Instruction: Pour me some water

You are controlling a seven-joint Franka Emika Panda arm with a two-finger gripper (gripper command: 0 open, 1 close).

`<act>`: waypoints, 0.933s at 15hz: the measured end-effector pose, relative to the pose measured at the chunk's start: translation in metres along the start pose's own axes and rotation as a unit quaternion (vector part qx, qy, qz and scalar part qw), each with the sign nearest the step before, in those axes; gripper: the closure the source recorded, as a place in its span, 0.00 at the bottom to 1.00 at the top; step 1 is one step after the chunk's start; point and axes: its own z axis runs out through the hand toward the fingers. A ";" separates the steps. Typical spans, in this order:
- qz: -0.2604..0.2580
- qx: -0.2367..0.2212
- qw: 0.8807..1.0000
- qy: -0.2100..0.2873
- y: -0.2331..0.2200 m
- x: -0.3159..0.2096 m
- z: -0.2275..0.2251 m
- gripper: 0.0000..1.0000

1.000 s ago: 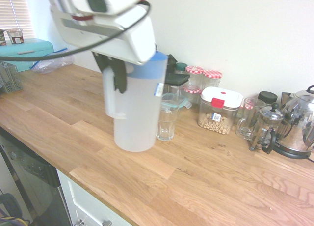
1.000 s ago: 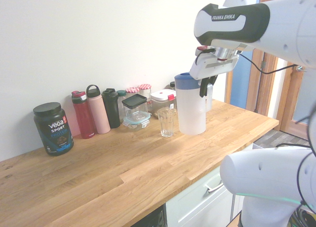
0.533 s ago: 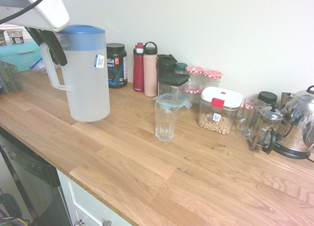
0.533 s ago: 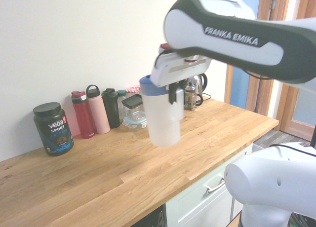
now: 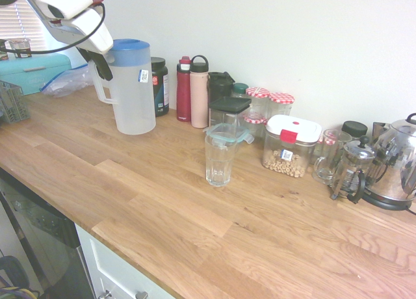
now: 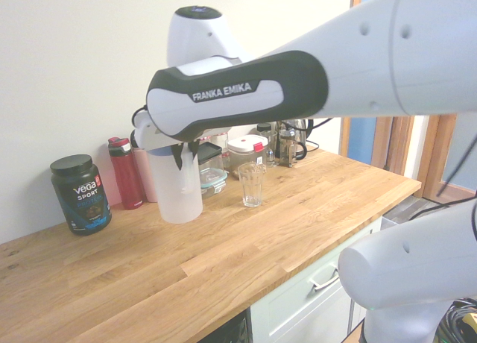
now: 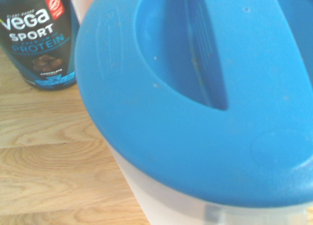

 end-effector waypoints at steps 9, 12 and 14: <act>0.005 -0.004 1.000 -0.009 -0.038 -0.031 0.066 1.00; 0.007 -0.009 1.000 -0.009 -0.046 -0.032 0.077 1.00; 0.012 -0.014 1.000 0.000 -0.046 -0.033 0.084 1.00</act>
